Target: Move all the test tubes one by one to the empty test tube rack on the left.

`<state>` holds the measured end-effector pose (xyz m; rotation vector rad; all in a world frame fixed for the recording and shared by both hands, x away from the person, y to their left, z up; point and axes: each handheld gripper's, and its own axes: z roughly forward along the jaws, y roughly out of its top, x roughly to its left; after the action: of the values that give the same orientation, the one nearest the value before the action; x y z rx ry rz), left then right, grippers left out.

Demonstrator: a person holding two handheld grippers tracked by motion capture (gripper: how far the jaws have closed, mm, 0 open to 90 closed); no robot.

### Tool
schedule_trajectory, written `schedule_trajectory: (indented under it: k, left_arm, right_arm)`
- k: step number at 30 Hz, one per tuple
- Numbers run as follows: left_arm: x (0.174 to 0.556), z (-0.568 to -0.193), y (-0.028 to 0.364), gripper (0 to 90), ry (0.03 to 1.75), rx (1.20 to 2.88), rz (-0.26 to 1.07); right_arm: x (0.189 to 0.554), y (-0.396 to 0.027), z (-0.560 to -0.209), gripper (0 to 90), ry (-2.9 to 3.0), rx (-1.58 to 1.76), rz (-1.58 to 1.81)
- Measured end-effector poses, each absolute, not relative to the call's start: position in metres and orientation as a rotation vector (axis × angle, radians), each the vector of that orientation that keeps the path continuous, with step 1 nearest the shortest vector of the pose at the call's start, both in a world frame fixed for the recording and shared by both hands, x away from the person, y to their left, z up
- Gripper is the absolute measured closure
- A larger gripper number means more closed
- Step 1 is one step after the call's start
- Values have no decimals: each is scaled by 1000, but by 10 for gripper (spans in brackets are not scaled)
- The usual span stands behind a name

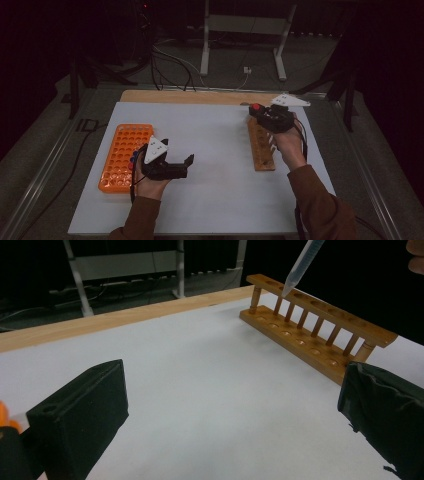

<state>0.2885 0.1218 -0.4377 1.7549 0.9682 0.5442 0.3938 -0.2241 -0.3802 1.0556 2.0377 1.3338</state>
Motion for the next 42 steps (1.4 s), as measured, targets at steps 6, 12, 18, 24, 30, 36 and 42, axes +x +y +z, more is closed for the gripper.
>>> schedule_trajectory:
  k: [6, 12, 18, 24, 30, 36, 42]
  left_arm:
    - [295, -437, 108, 12, 945, 1771, 544]
    - [299, -437, 89, 27, 899, 1816, 567]
    - [300, -438, 72, 101, 856, 1849, 576]
    - [301, -439, 61, 366, 800, 1889, 573]
    - [300, -441, 60, 628, 759, 1915, 557]
    - [298, -442, 60, 748, 729, 1925, 548]
    - [294, -444, 71, 752, 756, 1907, 549]
  right_arm:
    - [379, -204, -386, 706, 2140, 1029, 1378]
    - [363, -181, -393, 705, 2223, 973, 1423]
    - [351, -158, -398, 703, 2321, 920, 1444]
    - [342, -141, -403, 703, 2384, 857, 1449]
    - [339, -133, -405, 703, 2428, 829, 1457]
    - [338, -130, -406, 702, 2450, 824, 1484]
    - [336, -142, -404, 434, 2399, 819, 1555]
